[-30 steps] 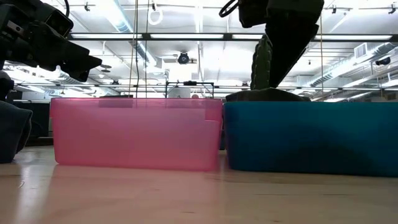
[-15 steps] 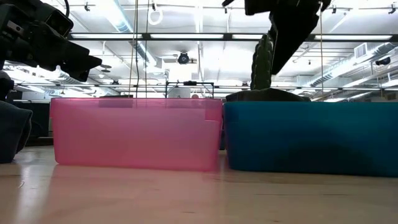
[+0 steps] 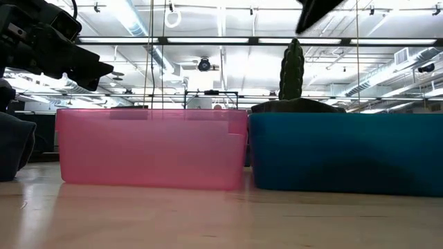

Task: Pick & Place hat
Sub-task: Put the black cap into the blue bin

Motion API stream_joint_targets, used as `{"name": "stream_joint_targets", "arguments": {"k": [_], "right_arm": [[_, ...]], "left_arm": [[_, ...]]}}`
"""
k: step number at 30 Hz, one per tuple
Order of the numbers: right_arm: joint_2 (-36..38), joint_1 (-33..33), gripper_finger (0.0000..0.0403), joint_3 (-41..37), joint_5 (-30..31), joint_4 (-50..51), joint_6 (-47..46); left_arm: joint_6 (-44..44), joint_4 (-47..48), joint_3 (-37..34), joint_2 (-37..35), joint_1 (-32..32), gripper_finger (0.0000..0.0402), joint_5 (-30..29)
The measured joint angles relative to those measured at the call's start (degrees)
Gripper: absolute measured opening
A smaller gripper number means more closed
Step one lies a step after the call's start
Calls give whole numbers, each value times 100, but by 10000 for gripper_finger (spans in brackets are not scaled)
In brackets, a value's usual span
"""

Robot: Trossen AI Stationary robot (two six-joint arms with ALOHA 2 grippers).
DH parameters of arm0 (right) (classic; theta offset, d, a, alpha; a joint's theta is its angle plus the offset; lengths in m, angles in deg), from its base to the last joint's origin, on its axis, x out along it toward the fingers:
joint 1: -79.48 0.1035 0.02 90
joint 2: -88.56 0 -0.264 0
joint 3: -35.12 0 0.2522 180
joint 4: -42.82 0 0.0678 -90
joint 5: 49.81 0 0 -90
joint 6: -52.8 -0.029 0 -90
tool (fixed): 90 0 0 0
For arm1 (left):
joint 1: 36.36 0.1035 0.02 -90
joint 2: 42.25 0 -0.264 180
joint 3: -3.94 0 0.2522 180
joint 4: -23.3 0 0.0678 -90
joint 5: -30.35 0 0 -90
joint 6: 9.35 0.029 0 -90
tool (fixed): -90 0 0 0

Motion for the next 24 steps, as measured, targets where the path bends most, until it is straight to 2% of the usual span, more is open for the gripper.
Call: {"name": "stream_joint_targets", "arguments": {"k": [5,11,15,19,24], "right_arm": [[698,0,149,4,-2,-295,500],[1291,0,149,4,-4,-164,-150],[1505,83,149,-41,4,-450,-380],[1802,242,149,-570,-20,-1325,267],[2580,252,149,-1514,-2,-2397,788]], "left_arm": [[0,-2,0,-1,-2,177,0],[1,1,0,1,0,177,0],[1,0,0,1,-2,177,0],[0,-1,0,0,-2,177,0],[0,0,0,1,-1,177,0]]}}
